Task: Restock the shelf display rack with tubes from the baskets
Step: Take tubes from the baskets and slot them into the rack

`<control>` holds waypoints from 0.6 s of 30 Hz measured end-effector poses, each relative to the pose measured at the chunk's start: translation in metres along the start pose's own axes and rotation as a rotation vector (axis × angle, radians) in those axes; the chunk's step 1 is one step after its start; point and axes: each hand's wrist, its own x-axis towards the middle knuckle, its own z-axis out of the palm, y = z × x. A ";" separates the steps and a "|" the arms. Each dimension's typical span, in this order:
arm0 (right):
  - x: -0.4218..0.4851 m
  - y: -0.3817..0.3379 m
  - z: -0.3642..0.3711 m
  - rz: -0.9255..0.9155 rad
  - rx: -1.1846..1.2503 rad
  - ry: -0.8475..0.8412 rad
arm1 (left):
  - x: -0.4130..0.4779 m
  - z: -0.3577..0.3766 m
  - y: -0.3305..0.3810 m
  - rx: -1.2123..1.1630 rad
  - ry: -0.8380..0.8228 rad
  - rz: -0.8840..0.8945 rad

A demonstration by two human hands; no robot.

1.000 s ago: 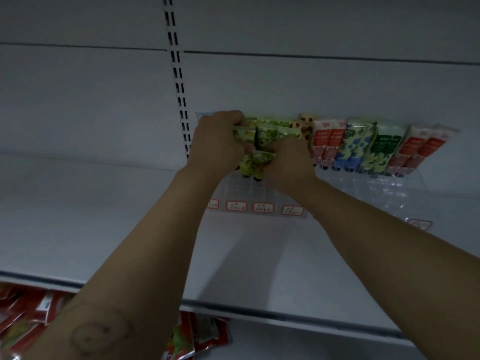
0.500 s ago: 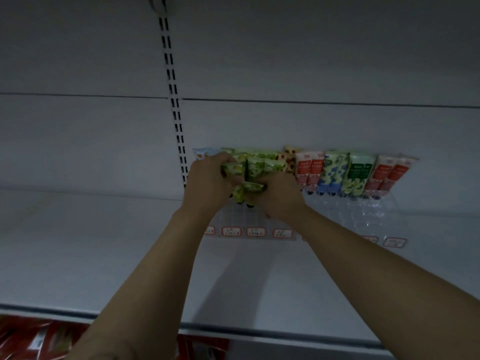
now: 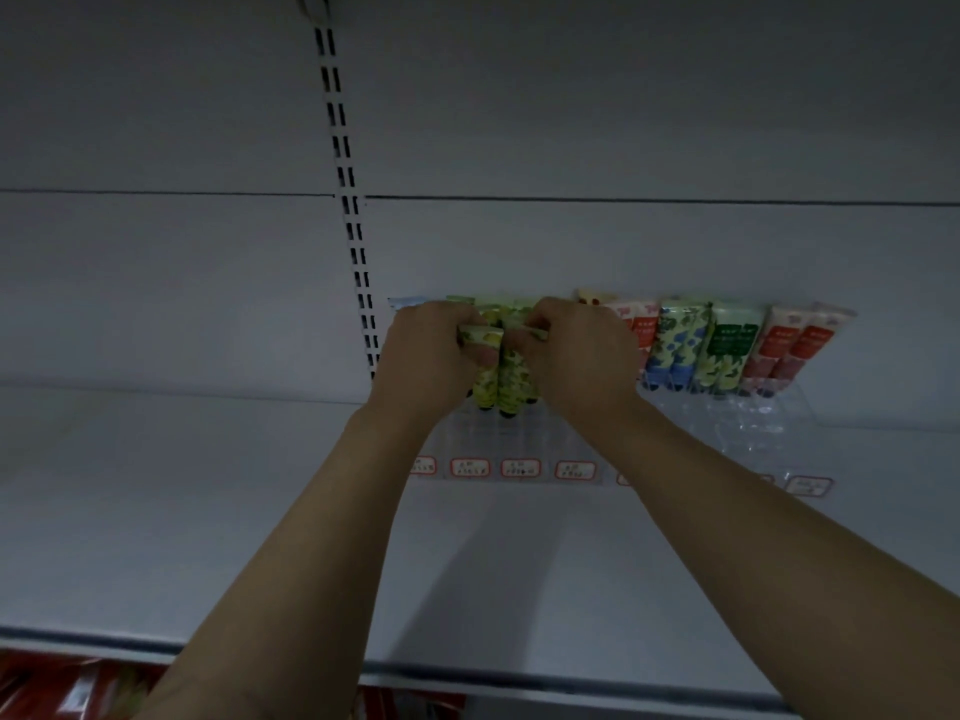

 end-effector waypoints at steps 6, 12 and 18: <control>0.008 0.005 0.003 -0.082 -0.021 0.034 | 0.001 0.003 0.002 0.052 0.022 -0.013; 0.006 0.005 0.002 -0.101 0.085 -0.023 | -0.001 0.011 -0.001 -0.012 0.078 0.003; 0.004 0.004 0.005 -0.097 0.074 -0.024 | -0.002 0.015 -0.011 -0.032 0.112 -0.005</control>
